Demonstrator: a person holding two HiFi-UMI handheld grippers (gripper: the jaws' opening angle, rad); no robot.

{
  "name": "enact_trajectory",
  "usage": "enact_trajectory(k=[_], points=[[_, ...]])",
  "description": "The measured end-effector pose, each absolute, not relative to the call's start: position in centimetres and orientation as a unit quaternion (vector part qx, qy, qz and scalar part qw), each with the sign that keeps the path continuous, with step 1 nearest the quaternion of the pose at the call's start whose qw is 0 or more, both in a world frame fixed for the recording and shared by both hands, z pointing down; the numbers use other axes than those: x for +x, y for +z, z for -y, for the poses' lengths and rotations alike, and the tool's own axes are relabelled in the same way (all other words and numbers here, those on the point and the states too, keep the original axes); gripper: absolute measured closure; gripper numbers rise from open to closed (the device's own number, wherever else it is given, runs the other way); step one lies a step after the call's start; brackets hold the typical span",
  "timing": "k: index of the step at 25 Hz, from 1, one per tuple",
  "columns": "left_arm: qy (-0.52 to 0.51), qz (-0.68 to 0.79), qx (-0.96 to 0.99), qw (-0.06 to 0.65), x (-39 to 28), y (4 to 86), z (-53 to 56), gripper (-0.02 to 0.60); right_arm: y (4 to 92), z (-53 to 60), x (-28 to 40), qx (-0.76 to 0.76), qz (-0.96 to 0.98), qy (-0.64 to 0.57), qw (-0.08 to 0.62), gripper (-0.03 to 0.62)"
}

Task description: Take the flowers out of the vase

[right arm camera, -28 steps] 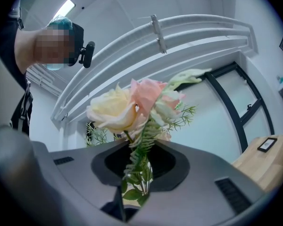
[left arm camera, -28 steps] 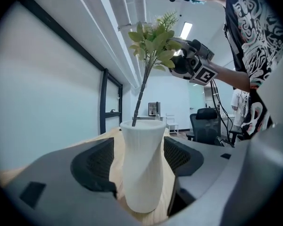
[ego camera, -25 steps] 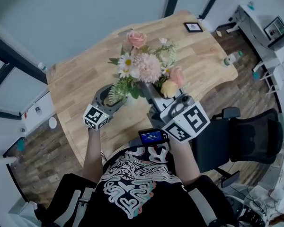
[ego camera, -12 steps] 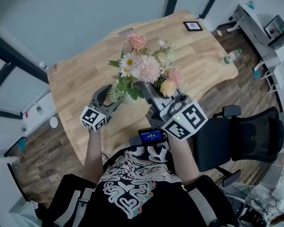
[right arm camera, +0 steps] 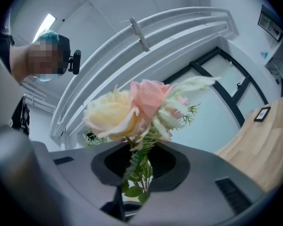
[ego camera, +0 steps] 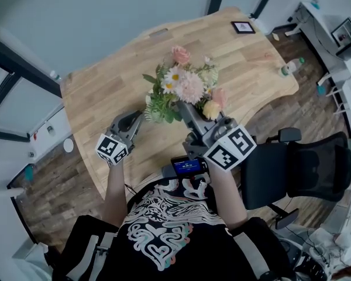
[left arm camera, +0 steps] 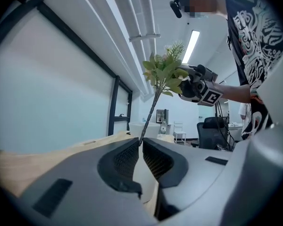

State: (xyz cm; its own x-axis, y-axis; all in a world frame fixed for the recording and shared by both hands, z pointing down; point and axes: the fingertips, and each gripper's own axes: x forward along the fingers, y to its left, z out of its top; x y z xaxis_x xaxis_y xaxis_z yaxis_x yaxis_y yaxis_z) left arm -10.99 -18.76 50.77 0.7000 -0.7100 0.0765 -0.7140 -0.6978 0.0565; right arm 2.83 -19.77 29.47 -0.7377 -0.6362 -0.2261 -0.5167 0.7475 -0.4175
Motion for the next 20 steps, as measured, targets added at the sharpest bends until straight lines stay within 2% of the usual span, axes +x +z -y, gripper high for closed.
enact_trajectory(k=[10, 20], points=[[0.057, 0.384, 0.919, 0.064, -11.8, 53.9, 16.4, 0.549, 34.0, 19.5, 3.5, -0.327, -0.906, -0.214, 0.165, 0.5], [0.112, 0.372, 0.918, 0.075, -11.7, 57.2, 15.0, 0.549, 40.3, 19.4, 6.2, -0.364, -0.893, -0.235, 0.119, 0.5]])
